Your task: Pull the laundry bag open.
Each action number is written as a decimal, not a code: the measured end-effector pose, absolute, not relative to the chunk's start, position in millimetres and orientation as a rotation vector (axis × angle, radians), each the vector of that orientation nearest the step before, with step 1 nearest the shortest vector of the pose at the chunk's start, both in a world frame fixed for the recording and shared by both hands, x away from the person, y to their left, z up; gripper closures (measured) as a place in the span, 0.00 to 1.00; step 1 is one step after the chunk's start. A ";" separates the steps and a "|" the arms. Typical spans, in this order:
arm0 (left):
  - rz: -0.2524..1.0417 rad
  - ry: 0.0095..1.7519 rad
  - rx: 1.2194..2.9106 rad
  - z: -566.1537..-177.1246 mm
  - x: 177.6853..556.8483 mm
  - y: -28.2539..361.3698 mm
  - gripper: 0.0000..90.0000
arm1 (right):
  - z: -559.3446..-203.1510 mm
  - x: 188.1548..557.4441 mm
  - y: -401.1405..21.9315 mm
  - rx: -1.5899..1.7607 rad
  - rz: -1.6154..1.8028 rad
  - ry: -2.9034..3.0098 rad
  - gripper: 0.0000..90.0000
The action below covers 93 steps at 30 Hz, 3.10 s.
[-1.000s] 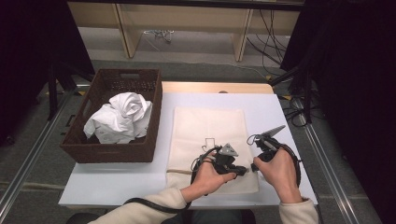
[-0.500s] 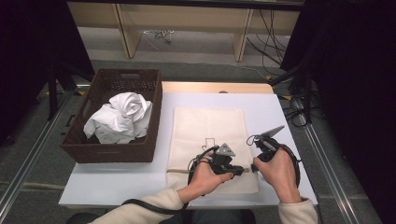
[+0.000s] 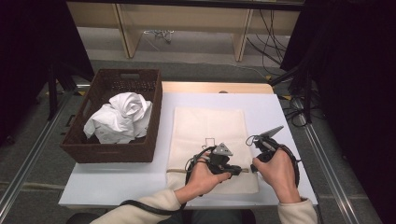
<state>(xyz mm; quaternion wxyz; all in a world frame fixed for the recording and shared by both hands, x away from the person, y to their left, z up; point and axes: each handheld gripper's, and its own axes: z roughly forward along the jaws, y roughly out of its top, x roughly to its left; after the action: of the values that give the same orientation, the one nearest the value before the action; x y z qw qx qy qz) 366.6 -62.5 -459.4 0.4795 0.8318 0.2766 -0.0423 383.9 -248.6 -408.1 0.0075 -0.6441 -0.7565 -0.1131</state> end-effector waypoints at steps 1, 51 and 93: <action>-0.108 0.680 2.026 -459.2 366.2 -62.4 0.96 | -408.1 383.8 -248.5 -2.013 -0.354 -2.364 0.94; -0.097 0.714 2.013 -454.1 363.7 -42.7 0.96 | -410.8 384.3 -250.0 -1.990 -0.325 -2.364 0.93; -0.084 0.731 1.997 -451.1 361.6 -22.6 0.96 | -411.7 384.4 -249.8 -2.010 -0.333 -2.347 0.93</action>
<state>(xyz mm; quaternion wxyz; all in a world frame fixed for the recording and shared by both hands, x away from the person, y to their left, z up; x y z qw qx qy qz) 361.6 -22.6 -451.1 0.4853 0.8205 0.3002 -0.0346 384.4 -249.8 -411.7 0.0169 -0.6465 -0.7551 -0.1070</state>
